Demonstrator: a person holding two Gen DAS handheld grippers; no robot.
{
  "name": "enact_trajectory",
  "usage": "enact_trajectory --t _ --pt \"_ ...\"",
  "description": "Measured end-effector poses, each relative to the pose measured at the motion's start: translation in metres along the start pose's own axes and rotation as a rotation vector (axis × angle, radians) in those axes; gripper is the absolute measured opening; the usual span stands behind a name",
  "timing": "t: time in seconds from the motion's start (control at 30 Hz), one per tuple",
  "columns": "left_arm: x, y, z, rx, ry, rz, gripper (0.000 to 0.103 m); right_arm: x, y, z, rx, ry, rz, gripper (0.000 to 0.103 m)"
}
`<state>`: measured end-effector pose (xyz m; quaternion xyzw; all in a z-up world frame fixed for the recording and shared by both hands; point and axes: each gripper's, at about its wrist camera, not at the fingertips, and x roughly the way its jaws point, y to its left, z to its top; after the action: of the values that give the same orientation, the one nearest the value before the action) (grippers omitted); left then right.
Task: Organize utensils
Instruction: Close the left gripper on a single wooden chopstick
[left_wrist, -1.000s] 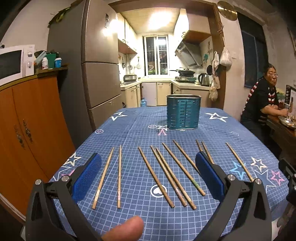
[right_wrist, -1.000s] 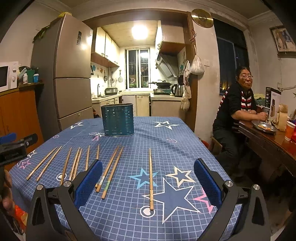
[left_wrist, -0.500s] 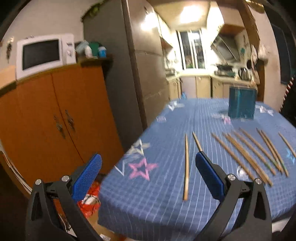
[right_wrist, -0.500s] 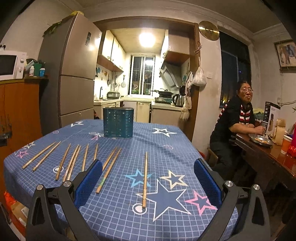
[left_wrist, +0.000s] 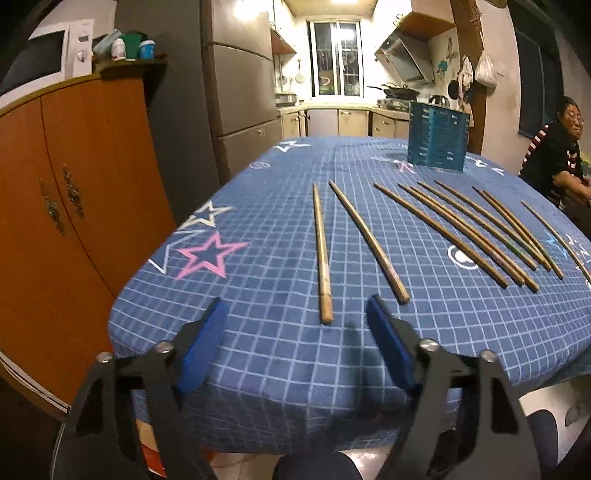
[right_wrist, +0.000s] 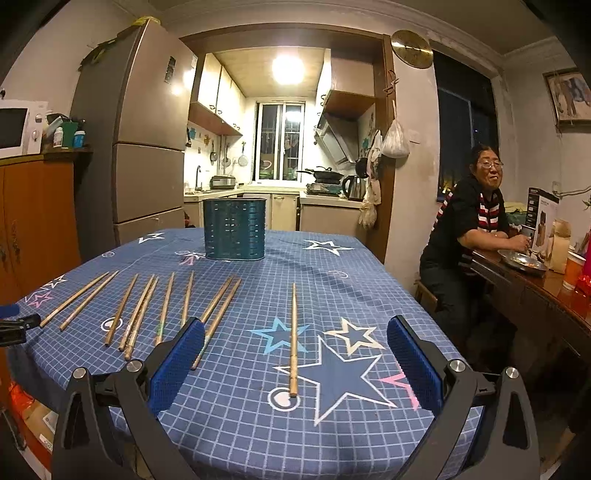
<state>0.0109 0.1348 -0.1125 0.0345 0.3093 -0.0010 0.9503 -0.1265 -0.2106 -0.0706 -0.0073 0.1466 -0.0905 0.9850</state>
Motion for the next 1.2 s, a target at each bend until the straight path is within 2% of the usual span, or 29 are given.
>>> enact_trajectory --t 0.27,0.33,0.43,0.47,0.57,0.63,0.8,0.87,0.97,1.1,1.17,1.2 --pt "0.006 -0.006 -0.001 -0.009 -0.006 -0.04 0.038 0.001 0.006 -0.004 -0.015 -0.019 0.029 0.099" --pt "0.007 -0.009 -0.002 -0.005 -0.004 -0.057 0.027 0.001 0.004 -0.007 -0.009 -0.018 0.038 0.098" --pt "0.009 -0.014 -0.005 0.006 0.003 -0.068 0.019 0.003 0.002 -0.014 -0.016 -0.004 0.057 0.087" --pt "0.009 -0.015 -0.005 0.009 0.001 -0.064 0.019 0.005 0.001 -0.016 -0.016 0.006 0.075 0.084" --pt "0.009 -0.017 -0.006 0.011 -0.005 -0.067 0.019 0.011 -0.004 -0.023 -0.001 0.048 0.114 0.059" --pt "0.009 -0.019 -0.007 0.017 -0.009 -0.064 0.019 0.017 -0.01 -0.027 0.018 0.085 0.131 0.051" --pt "0.007 -0.021 -0.008 0.02 -0.01 -0.065 0.019 0.04 -0.021 -0.037 0.051 0.187 0.141 0.044" --pt "0.008 -0.022 -0.008 0.018 -0.012 -0.063 0.019 0.046 -0.017 -0.04 0.039 0.205 0.143 0.033" --pt "0.008 -0.021 -0.008 0.021 -0.013 -0.064 0.012 0.057 -0.014 -0.048 0.029 0.237 0.14 0.022" --pt "0.007 -0.021 -0.009 0.027 -0.018 -0.066 0.012 0.061 -0.014 -0.049 0.035 0.236 0.115 0.021" --pt "0.007 -0.02 -0.009 0.028 -0.02 -0.07 0.012 0.054 -0.01 -0.044 0.028 0.196 0.107 0.021" --pt "0.008 -0.02 -0.008 0.03 -0.02 -0.07 0.012 0.048 -0.005 -0.039 0.026 0.167 0.137 0.021"
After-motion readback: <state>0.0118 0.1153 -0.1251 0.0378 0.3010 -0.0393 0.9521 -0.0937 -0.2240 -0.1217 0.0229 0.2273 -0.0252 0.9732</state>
